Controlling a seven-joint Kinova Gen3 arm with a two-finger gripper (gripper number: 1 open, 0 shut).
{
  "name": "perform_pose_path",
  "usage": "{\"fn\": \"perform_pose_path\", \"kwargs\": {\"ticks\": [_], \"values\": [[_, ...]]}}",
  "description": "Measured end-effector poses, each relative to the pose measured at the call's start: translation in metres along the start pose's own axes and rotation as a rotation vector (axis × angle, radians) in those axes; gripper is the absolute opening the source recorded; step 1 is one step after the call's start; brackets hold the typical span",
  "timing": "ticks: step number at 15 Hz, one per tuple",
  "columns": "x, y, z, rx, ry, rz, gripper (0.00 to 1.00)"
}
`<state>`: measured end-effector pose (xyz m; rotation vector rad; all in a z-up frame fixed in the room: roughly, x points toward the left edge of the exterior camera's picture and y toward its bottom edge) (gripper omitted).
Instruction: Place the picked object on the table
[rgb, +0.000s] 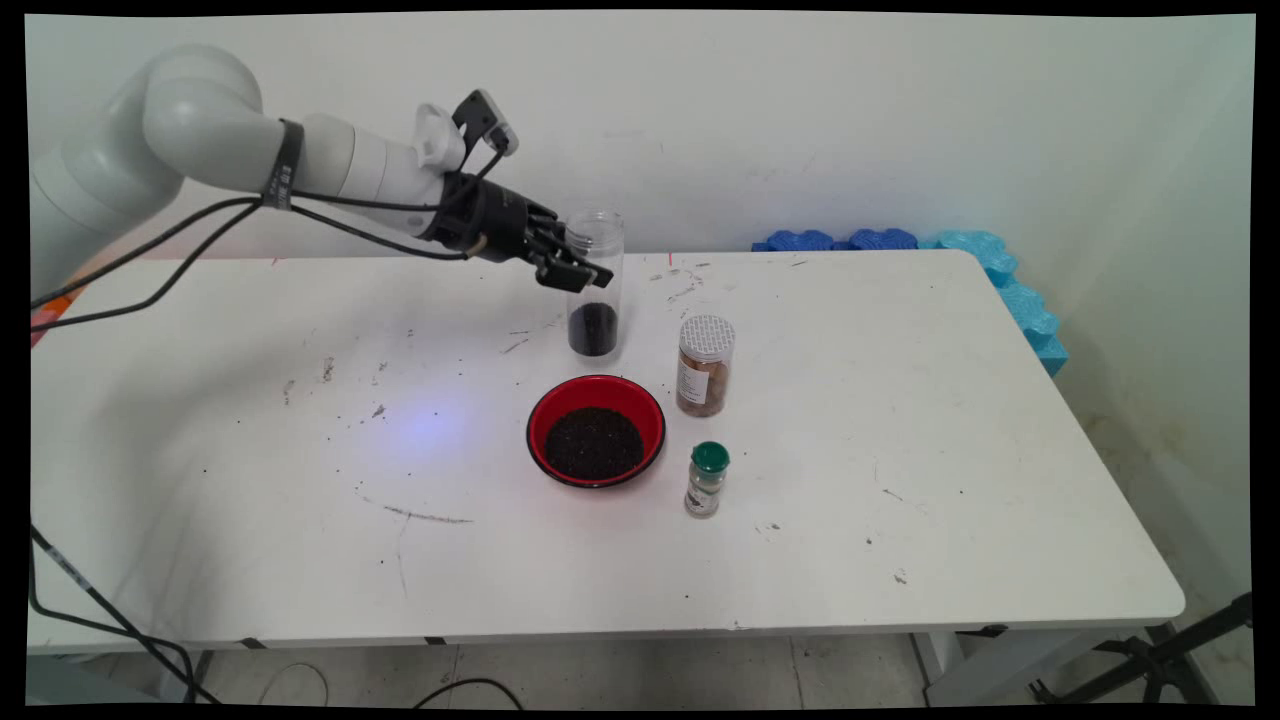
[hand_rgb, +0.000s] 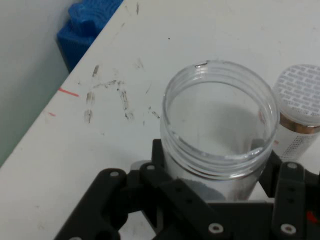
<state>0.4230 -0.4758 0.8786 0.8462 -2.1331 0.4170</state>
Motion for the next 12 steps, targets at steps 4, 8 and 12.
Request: {"fn": "perform_pose_path", "kwargs": {"ticks": [4,8,12], "values": [[-0.010,0.001,0.007,-0.009,-0.008,0.000,0.00],[-0.017,0.003,0.013,-0.017,-0.016,0.002,0.00],[-0.022,0.004,0.017,-0.023,-0.020,0.003,0.00]]}}
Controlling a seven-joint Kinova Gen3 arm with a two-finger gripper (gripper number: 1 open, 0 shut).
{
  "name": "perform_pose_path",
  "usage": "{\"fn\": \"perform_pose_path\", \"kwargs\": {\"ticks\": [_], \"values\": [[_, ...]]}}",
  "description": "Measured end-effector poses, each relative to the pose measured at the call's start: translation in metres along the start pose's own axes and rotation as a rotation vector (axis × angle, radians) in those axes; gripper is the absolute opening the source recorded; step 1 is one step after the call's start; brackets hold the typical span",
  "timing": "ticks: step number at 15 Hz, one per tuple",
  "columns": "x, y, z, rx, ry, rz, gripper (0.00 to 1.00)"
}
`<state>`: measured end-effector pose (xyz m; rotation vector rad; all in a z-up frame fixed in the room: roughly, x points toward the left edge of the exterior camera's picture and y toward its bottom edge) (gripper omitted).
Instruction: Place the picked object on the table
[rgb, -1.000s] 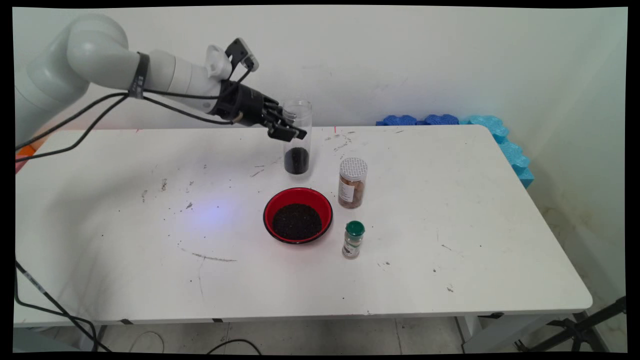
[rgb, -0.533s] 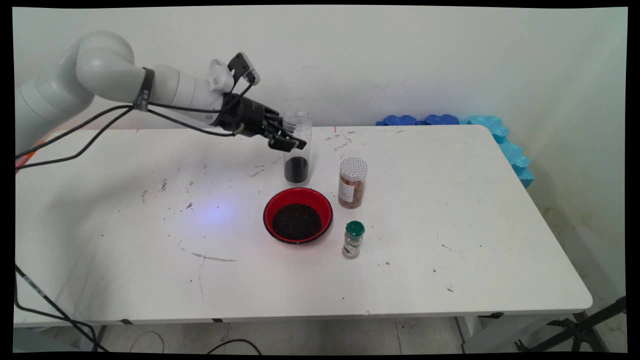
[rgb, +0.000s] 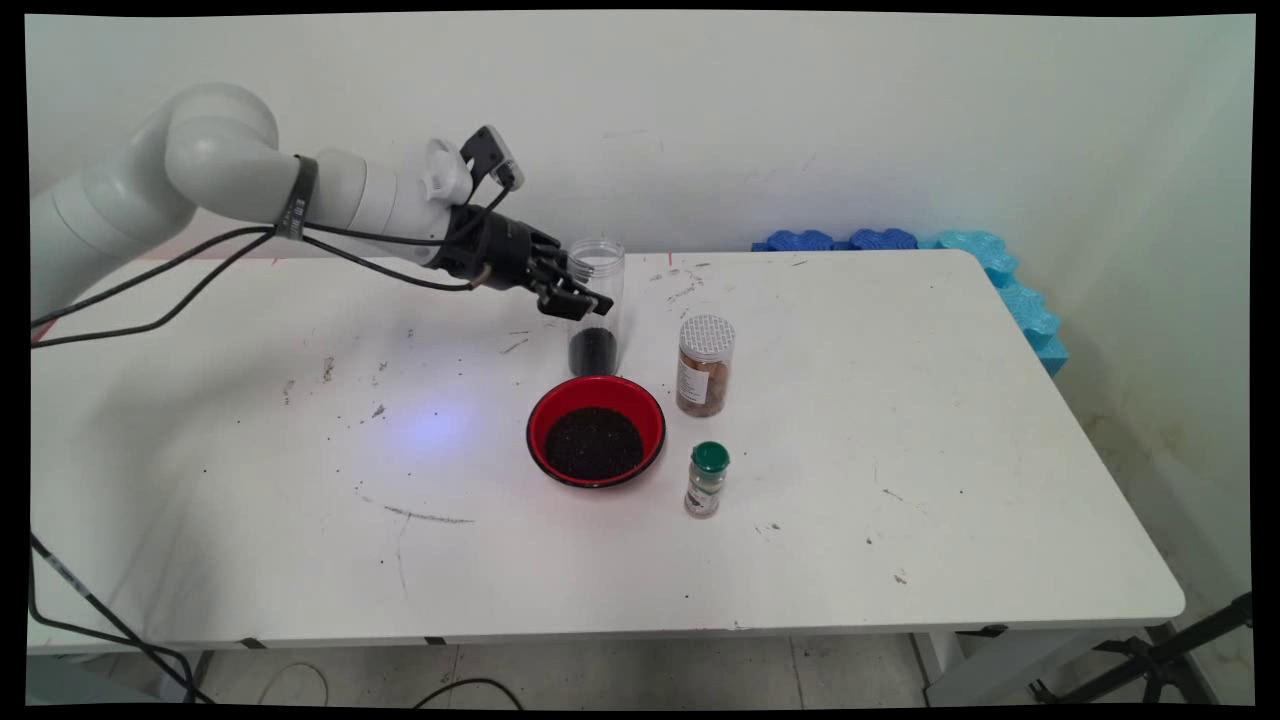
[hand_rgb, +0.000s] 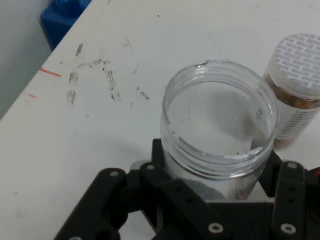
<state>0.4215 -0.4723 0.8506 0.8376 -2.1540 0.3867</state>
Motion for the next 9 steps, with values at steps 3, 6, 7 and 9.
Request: {"fn": "perform_pose_path", "kwargs": {"ticks": [3,6,7,9], "values": [[-0.0025,0.0000,0.0027,-0.001,-0.001,0.001,0.00],[-0.0043,-0.0001,0.0048,-0.002,-0.002,0.003,0.00],[-0.0046,-0.0002,0.0052,-0.002,0.000,0.003,0.00],[-0.0050,-0.0003,0.0055,-0.002,0.003,0.001,1.00]]}}
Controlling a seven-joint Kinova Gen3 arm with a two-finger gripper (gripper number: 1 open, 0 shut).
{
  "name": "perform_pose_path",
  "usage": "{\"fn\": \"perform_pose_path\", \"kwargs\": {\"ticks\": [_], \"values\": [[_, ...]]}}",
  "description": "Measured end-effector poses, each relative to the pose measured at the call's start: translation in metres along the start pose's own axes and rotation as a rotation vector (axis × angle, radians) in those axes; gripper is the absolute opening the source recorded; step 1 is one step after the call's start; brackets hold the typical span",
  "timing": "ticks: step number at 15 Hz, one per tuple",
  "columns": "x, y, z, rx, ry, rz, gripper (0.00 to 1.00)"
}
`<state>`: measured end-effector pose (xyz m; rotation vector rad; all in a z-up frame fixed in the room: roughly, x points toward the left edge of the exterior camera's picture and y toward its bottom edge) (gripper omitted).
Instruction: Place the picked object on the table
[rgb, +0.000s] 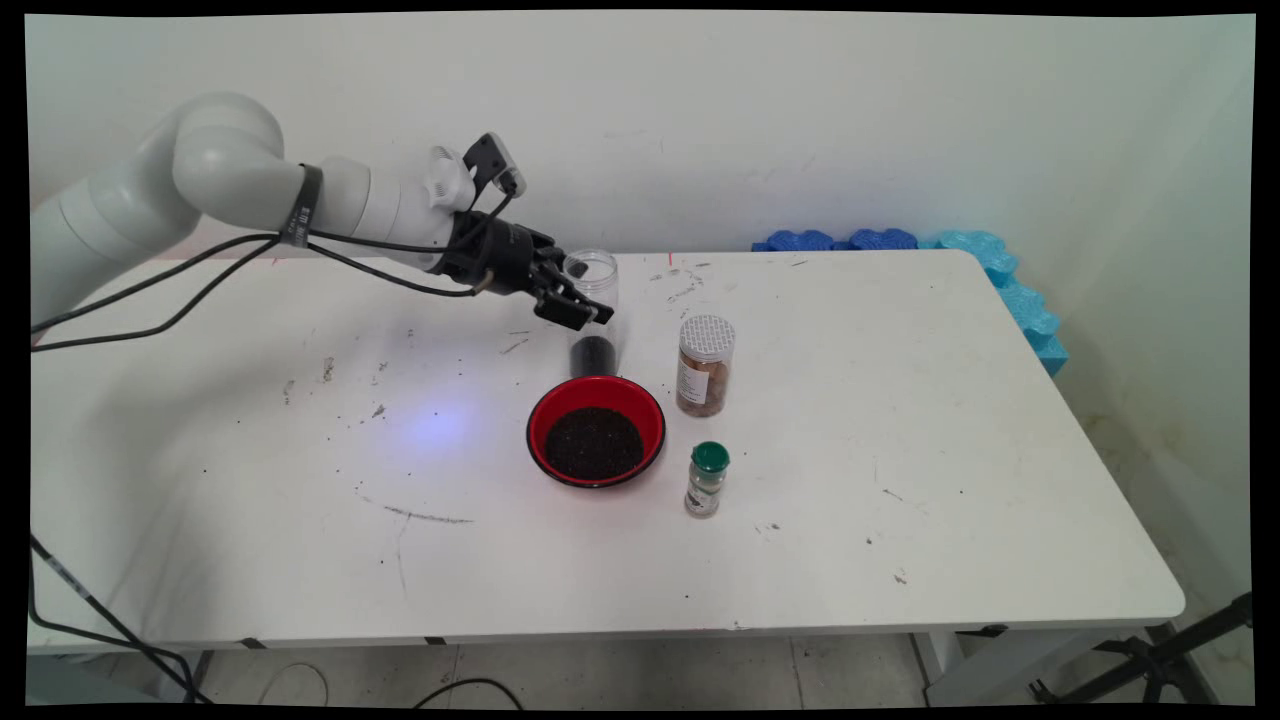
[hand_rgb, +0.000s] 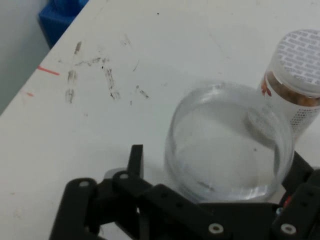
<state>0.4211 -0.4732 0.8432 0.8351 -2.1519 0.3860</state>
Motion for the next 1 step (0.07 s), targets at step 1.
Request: {"fn": "perform_pose_path", "kwargs": {"ticks": [1], "values": [[-0.0004,0.0000,-0.0002,-0.001,0.000,-0.001,1.00]]}}
